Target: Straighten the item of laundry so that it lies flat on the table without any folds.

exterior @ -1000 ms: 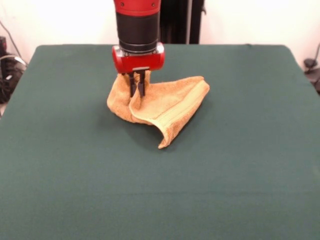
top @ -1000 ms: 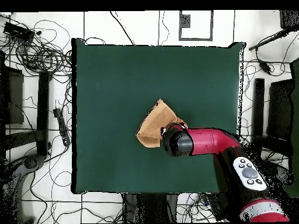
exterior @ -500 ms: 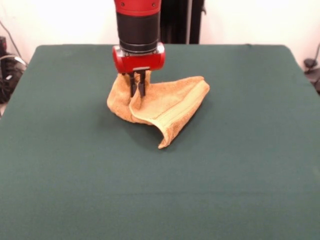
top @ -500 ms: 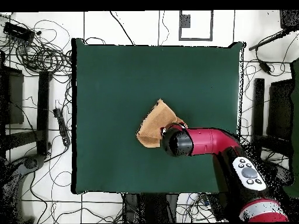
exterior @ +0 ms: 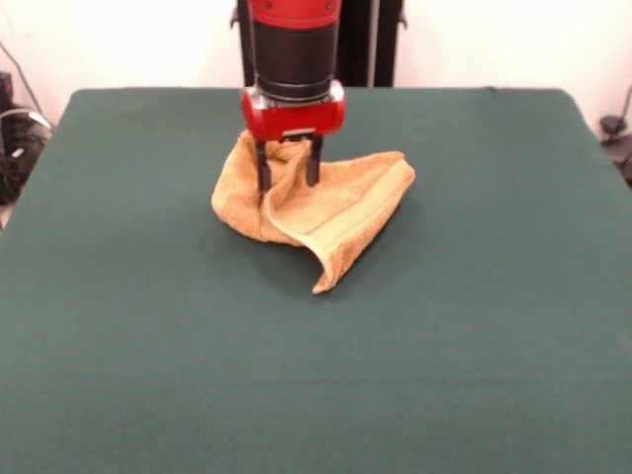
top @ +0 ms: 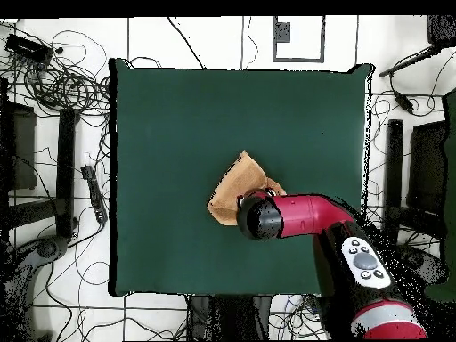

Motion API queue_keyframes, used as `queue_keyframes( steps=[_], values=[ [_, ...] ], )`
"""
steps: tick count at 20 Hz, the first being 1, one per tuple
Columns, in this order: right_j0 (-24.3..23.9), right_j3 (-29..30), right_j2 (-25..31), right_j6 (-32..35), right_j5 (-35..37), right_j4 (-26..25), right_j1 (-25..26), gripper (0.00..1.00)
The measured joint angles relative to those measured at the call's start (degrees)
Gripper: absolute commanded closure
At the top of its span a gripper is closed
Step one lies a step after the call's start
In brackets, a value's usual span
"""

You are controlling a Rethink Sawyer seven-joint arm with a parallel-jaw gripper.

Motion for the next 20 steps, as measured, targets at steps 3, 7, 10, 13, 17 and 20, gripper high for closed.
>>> queue_keyframes(
  steps=[3,7,10,13,17,20],
  values=[
    [2.09,1.58,-1.11,0.00,0.00,0.39,-1.16,0.00],
    [3.27,3.37,-1.68,0.00,-0.02,0.71,-2.13,0.00],
    [4.10,5.40,-2.17,0.00,-0.22,1.13,-2.95,0.00],
    [4.58,7.01,-2.70,0.00,-0.34,1.41,-3.51,0.00],
    [4.62,8.24,-3.15,0.00,-0.35,1.74,-3.51,0.00],
    [4.62,8.62,-3.19,0.00,-0.35,1.73,-3.48,0.00]
  ],
)
